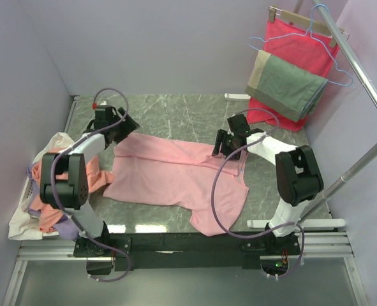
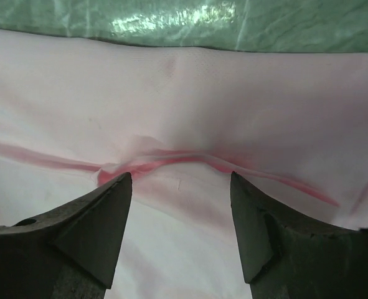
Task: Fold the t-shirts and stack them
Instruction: Fold the flattened tshirt in 1/3 of the way
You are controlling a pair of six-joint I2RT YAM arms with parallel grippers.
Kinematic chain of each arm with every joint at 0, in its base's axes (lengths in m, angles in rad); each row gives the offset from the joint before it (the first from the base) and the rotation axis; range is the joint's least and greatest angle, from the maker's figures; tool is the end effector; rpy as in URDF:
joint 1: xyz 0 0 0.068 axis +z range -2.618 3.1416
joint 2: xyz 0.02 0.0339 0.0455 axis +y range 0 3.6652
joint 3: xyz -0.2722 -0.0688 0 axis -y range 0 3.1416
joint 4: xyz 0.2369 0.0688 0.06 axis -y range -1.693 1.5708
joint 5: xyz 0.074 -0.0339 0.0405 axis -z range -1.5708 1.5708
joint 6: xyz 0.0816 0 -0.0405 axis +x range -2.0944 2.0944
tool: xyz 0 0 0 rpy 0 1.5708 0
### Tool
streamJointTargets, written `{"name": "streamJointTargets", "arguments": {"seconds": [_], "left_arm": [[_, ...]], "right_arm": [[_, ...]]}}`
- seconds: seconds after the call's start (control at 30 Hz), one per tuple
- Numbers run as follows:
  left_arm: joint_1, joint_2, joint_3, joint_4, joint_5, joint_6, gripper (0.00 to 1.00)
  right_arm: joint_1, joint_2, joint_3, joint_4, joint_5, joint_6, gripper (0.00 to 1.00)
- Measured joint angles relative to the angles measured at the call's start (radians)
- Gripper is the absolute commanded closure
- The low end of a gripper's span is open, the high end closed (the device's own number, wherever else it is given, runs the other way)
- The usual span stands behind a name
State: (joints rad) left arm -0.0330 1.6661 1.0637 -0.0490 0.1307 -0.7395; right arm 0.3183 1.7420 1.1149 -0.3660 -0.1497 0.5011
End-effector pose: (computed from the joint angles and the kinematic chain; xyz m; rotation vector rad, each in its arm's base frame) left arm 0.3977 -0.0238 0.2058 -0.7179 2.1600 -0.5622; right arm 0.3551 0.1298 0.1617 0.1815 2.6215 0.4917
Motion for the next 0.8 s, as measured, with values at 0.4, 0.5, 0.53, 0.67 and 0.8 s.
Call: {"name": "streamJointTargets", "arguments": {"seconds": [0.4,0.5,0.53,0.67,0.8], "left_arm": [[-0.021,0.217,0.075,-0.058,-0.014,-0.005,0.26],[-0.020,0.218,0.080,-0.068,-0.030,-0.006,0.27],[-0.018,0.219,0.081,-0.071,-0.032,-0.006,0.27],[-0.012,0.223,0.096,-0.092,-0.057,-0.008,0.26],[-0.008,0.225,0.104,-0.103,-0.080,-0.010,0.27]], "right_arm": [[-0.018,0.068,0.003,-0.004,-0.011,0.020,0.27],[-0.019,0.068,0.003,-0.004,0.001,0.031,0.27],[-0.019,0.068,0.004,-0.005,0.004,0.034,0.27],[-0.021,0.090,0.045,-0.047,0.035,0.037,0.26],[-0.032,0.189,0.193,-0.138,0.093,0.014,0.25]]}}
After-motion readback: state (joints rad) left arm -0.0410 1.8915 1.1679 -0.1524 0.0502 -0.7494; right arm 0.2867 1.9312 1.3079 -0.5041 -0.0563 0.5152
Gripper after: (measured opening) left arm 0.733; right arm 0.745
